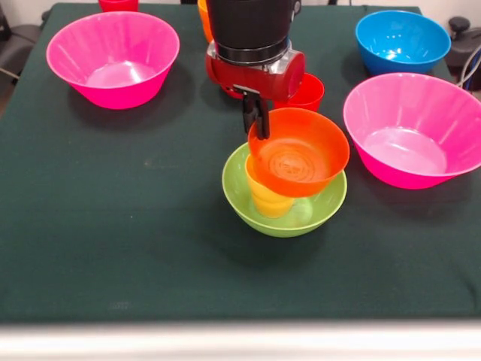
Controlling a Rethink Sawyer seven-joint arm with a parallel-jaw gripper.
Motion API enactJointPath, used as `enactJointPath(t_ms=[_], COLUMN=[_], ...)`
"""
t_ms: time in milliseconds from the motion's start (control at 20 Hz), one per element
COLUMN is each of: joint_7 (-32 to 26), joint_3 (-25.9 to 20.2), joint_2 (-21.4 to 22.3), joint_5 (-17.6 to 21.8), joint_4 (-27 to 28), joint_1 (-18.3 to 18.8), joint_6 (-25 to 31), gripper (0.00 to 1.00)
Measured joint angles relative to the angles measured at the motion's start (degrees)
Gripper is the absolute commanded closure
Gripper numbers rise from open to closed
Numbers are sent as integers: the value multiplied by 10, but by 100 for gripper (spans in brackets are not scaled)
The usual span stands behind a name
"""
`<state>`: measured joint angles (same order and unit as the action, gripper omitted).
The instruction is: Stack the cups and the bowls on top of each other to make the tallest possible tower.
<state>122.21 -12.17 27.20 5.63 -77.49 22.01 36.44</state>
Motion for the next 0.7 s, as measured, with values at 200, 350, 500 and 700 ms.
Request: enactJointPath(t_ms=[200,350,500,700], joint_7=[0,0,0,0], joint_3=[0,0,0,0], joint_2=[2,2,2,3], joint_5=[0,0,0,0], joint_4=[-2,-3,-3,-4], joint_1=[8,15,22,29], joint_6=[0,0,0,0], gripper=[100,100,100,100])
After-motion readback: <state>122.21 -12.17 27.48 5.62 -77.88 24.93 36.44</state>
